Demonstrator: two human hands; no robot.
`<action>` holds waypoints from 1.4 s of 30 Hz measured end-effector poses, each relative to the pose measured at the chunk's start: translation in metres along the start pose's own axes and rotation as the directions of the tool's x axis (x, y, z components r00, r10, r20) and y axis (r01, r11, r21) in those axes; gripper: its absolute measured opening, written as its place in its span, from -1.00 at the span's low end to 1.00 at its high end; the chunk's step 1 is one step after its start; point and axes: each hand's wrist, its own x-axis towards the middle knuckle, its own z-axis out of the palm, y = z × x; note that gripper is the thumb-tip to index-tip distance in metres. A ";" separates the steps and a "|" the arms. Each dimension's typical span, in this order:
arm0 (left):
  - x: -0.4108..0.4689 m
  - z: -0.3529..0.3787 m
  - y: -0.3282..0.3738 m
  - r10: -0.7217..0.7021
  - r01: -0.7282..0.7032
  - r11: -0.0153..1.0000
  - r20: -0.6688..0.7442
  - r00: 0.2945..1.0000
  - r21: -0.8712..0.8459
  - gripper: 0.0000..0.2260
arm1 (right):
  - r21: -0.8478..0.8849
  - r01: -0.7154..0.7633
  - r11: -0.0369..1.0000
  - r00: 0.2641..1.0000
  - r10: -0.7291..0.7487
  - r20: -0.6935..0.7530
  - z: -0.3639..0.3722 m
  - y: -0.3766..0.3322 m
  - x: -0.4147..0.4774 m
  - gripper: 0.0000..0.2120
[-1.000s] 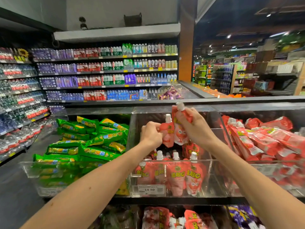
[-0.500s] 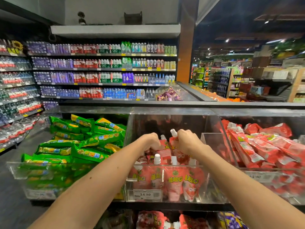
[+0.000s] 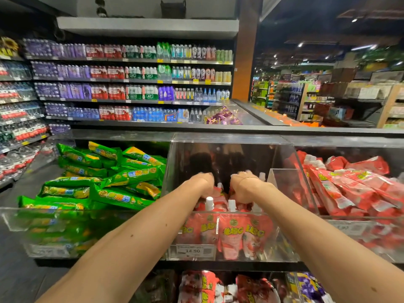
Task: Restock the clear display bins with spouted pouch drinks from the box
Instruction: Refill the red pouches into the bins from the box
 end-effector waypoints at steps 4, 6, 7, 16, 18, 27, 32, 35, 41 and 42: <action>-0.005 -0.003 0.003 0.057 -0.060 0.993 -0.037 0.998 -0.102 -0.60 | -0.056 0.013 0.998 0.989 -0.005 0.150 -0.003 -0.002 -0.008 -0.30; -0.009 -0.004 0.006 0.100 -0.094 0.991 0.055 0.994 -0.092 -0.65 | -0.039 0.044 0.998 0.977 -0.035 0.209 -0.007 -0.001 -0.012 -0.34; -0.011 -0.005 0.006 0.105 -0.099 0.992 0.082 0.991 -0.075 -0.66 | -0.030 0.055 0.998 0.976 -0.048 0.214 -0.008 -0.002 -0.015 -0.38; -0.017 0.000 0.003 0.153 -0.148 0.985 0.049 0.987 -0.093 -0.58 | -0.006 0.088 0.996 0.989 -0.086 0.124 -0.011 -0.011 -0.021 -0.71; -0.012 -0.001 0.003 0.175 -0.172 0.983 0.043 0.984 -0.066 -0.67 | 0.024 0.036 0.999 0.993 -0.039 0.112 -0.013 -0.011 -0.023 -0.73; -0.049 -0.030 -0.012 0.269 -0.352 0.849 -0.252 0.930 -0.393 -0.86 | 0.303 0.101 0.948 0.947 0.003 -0.322 -0.022 0.006 -0.071 -0.78; -0.151 0.010 0.007 0.268 -0.637 0.687 -0.693 0.670 -0.350 -0.93 | 0.419 0.318 0.850 0.727 0.065 -0.684 0.025 0.024 -0.196 -0.81; -0.212 0.077 0.052 0.312 -0.737 0.614 -0.770 0.557 -0.284 -0.93 | 0.567 0.346 0.748 0.686 0.210 -0.697 0.104 0.053 -0.275 -0.81; -0.266 0.272 0.218 0.551 -0.653 0.544 -0.364 0.751 -0.527 -0.94 | 0.858 0.028 0.513 0.733 0.573 -0.367 0.270 0.173 -0.419 -0.91; -0.272 0.300 0.252 0.597 -0.641 0.530 -0.293 0.747 -0.555 -0.97 | 0.878 -0.042 0.477 0.713 0.630 -0.308 0.286 0.198 -0.446 -0.90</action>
